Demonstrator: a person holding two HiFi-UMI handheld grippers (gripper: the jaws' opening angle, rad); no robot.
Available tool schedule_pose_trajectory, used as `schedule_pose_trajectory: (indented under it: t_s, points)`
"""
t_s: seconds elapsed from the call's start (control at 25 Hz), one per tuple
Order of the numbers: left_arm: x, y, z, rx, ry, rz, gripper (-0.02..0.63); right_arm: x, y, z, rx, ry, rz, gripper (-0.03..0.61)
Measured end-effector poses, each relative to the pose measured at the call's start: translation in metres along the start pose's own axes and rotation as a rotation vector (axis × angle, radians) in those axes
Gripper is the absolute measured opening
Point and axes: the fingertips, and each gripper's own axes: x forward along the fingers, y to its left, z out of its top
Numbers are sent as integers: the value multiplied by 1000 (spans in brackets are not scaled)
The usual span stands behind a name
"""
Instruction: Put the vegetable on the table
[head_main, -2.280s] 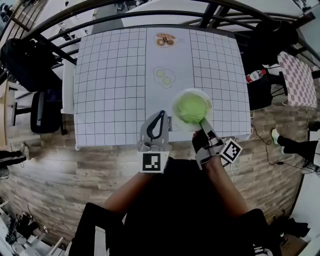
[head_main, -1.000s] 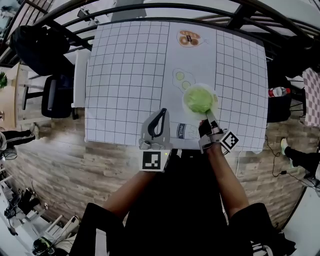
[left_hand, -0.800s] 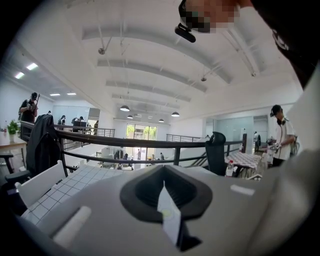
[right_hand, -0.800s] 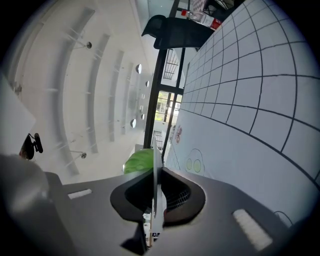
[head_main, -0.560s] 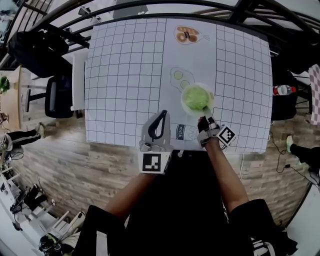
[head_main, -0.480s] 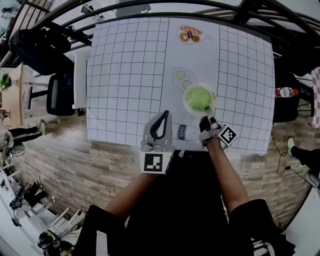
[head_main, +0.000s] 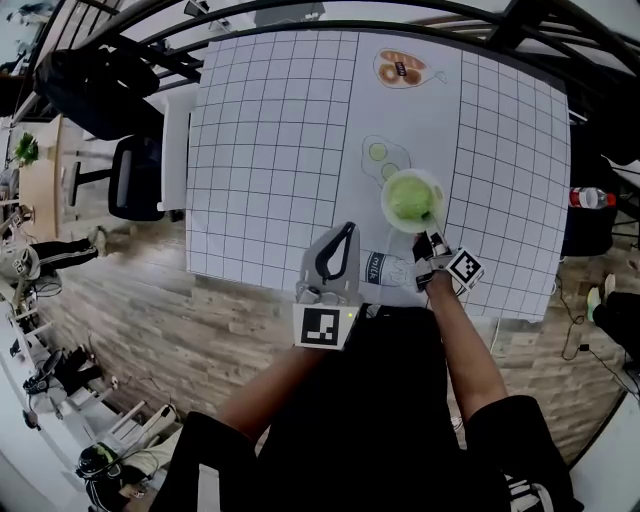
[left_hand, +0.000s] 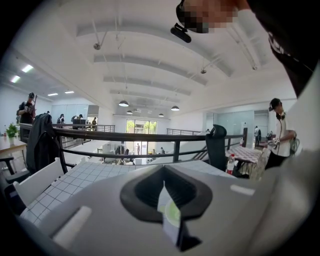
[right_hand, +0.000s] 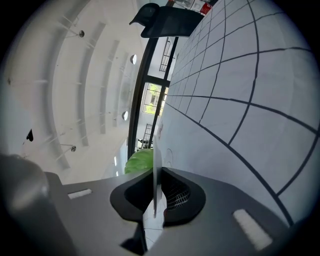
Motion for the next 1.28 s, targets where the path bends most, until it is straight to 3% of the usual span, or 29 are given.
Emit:
schedule_pose_trajectory:
  t_s: [0.08,0.24,0.4,1.04,1.28]
  points:
    - [2,-4,-1,-4,4,-5,8,1,-9,-4,31,9,-38,25]
    - [4,-10,-3,-4,11,-20,9,13,-3,-8,110,2,29,25]
    - [5,-9,-6,-12,17,-12,8,21,-2,-12,125,3,55,26]
    - [-6,6,-11,-24,14,37,9,24,-13,-19,113,12,-38,21]
    - [-7,6,-10,-39,1,25,8,24,-18,-21,156,19,-76,21]
